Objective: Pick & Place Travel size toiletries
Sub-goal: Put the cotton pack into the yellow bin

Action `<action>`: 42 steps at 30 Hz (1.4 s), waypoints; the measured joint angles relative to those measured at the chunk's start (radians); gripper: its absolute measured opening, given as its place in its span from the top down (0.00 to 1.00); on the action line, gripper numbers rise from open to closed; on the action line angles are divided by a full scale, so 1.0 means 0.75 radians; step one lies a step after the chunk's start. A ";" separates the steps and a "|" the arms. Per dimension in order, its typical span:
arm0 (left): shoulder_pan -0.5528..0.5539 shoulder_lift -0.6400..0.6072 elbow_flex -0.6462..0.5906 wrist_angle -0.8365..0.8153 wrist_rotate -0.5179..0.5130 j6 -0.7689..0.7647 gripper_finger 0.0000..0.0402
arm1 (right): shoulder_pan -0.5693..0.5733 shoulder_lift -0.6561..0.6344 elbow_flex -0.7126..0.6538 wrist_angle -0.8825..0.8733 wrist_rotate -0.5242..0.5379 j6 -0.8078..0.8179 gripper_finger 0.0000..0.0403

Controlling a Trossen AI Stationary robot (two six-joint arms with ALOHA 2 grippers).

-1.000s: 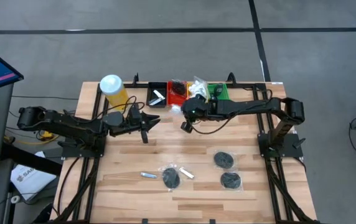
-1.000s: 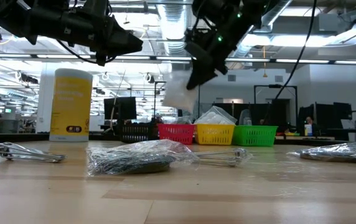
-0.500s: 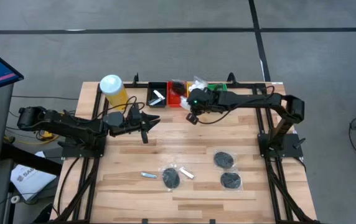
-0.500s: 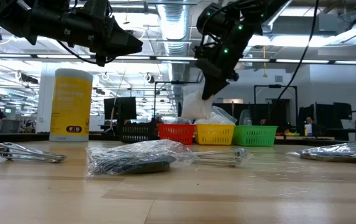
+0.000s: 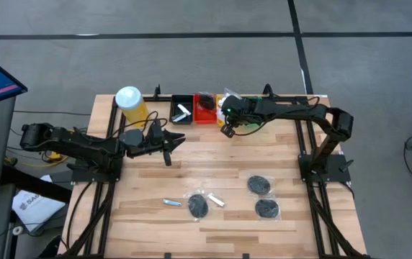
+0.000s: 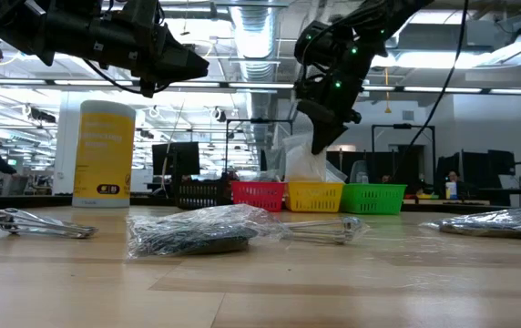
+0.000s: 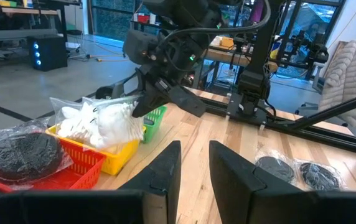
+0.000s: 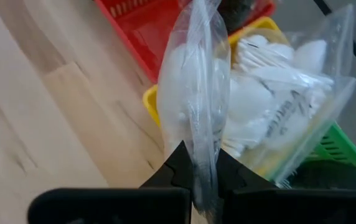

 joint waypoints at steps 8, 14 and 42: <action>0.000 0.000 0.000 -0.005 0.000 0.000 0.81 | -0.066 0.000 0.000 -0.031 -0.002 -0.020 0.98; 0.000 0.000 0.000 -0.005 0.000 0.000 0.81 | -0.089 0.000 0.000 -0.029 -0.012 -0.032 0.98; 0.000 0.000 0.000 -0.004 0.000 0.000 0.81 | -0.182 -0.030 -0.007 -0.018 -0.144 -0.126 0.98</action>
